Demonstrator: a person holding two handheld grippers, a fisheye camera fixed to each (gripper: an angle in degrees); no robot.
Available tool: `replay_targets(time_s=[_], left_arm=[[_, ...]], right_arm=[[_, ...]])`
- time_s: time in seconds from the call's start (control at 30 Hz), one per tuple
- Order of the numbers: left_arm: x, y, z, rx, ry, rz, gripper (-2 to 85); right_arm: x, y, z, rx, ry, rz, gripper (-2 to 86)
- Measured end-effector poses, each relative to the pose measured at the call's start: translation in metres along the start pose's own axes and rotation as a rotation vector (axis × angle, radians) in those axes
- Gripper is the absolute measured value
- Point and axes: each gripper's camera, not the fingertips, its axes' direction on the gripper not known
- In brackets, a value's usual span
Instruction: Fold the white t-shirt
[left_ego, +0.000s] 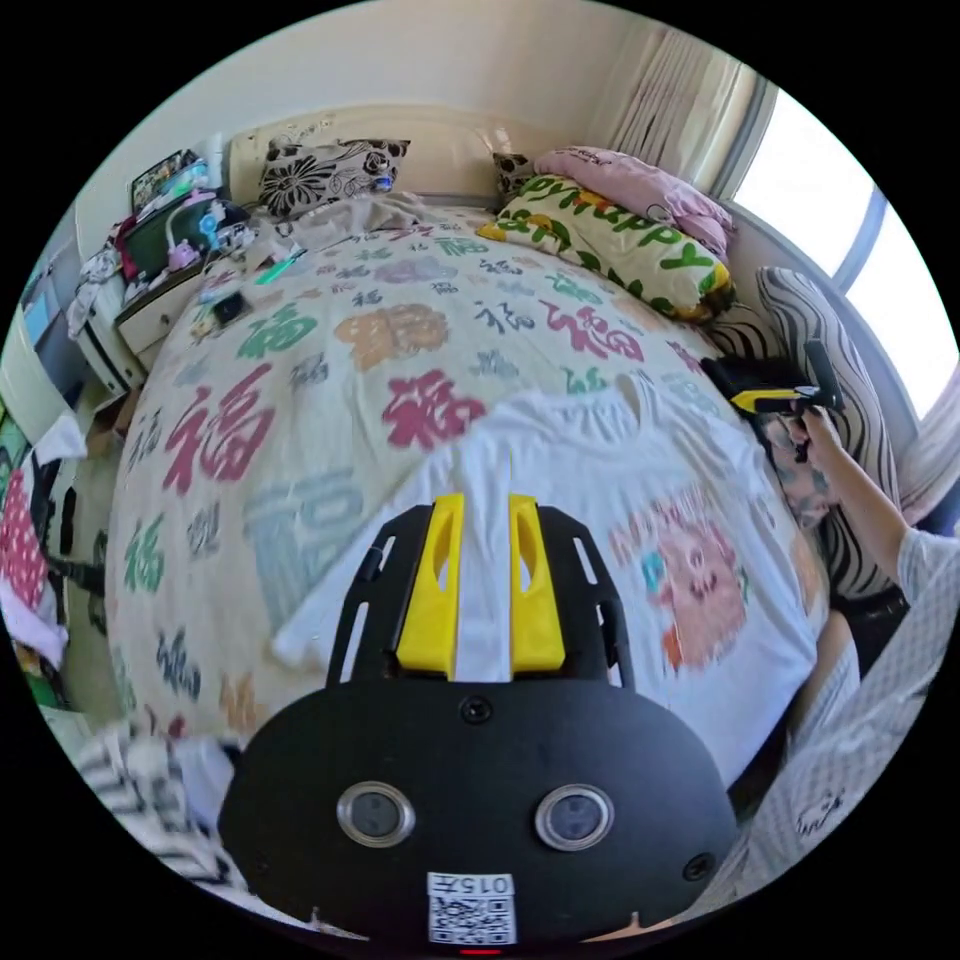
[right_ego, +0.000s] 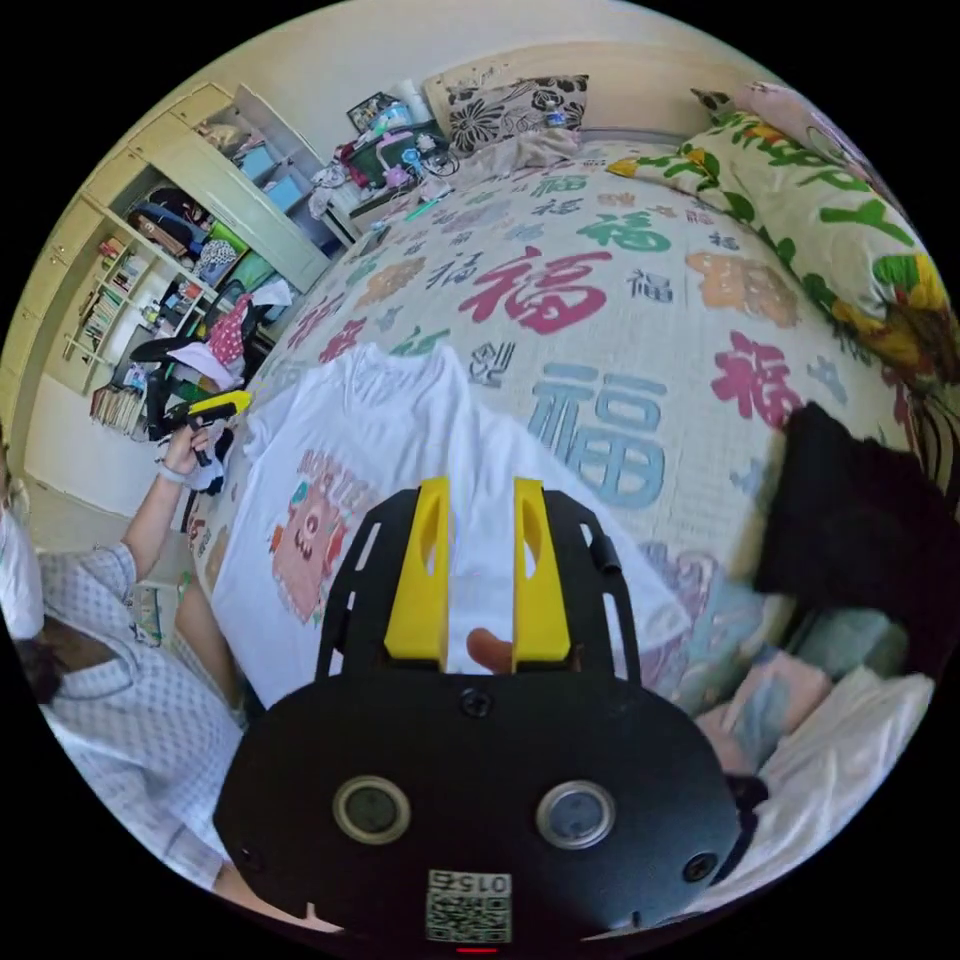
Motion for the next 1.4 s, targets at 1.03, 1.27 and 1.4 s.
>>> replay_targets(time_s=[1.03, 1.27, 1.4], left_arm=[[0.112, 0.328, 0.002, -0.6, 0.178, -0.281, 0.4], [0.143, 0.326, 0.037, -0.652, 0.07, -0.235, 0.5], [0.154, 0.325, 0.064, -0.701, 0.035, -0.267, 1.1]], right_arm=[[-0.075, 0.38, -0.024, -0.452, -0.11, 0.274, 0.0], [-0.086, 0.384, -0.006, -0.548, 0.022, 0.222, -0.1], [-0.078, 0.387, 0.002, -0.576, 0.016, 0.279, 0.3]])
